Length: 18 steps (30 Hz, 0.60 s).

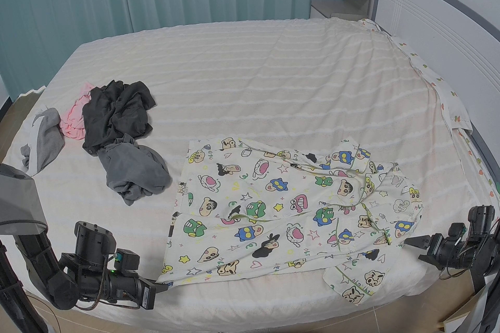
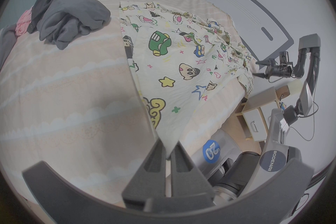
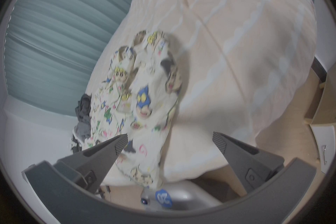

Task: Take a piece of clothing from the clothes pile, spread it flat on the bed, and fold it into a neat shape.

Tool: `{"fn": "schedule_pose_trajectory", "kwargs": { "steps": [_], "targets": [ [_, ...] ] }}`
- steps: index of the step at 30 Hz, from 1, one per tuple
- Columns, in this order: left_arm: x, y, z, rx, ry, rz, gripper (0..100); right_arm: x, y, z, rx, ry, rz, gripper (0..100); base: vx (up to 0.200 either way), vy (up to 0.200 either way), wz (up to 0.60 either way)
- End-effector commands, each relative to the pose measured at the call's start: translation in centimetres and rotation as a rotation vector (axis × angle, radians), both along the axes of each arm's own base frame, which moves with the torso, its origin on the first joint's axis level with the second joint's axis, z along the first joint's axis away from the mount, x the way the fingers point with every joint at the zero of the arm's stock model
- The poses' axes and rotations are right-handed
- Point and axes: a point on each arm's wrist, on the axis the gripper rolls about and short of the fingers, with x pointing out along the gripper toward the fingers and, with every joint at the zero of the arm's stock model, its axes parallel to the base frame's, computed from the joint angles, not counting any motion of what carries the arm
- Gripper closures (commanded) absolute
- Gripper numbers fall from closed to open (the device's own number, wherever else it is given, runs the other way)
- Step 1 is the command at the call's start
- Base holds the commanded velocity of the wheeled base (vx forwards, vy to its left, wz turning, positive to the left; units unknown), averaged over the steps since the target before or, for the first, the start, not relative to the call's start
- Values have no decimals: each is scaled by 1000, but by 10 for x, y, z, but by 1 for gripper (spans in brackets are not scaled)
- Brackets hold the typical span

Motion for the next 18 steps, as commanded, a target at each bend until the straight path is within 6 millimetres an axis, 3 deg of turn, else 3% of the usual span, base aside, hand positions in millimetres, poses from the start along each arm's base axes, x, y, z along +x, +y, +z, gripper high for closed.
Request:
{"fn": "schedule_pose_trajectory", "kwargs": {
  "steps": [1,2,5,18],
  "targets": [
    [-3,-1,8,-26,-21,17,100,-10,23,15,-7,-7,120,0,0,0,0],
    [-3,-1,10,-34,-25,23,100,-11,36,12,-1,34,182,0,0,0,0],
    [-4,-1,12,-43,-26,31,100,-12,49,11,14,60,240,0,0,0,0],
    [-3,-1,10,-50,-10,48,100,-16,66,1,-15,166,284,0,0,0,0]
  ]
}}
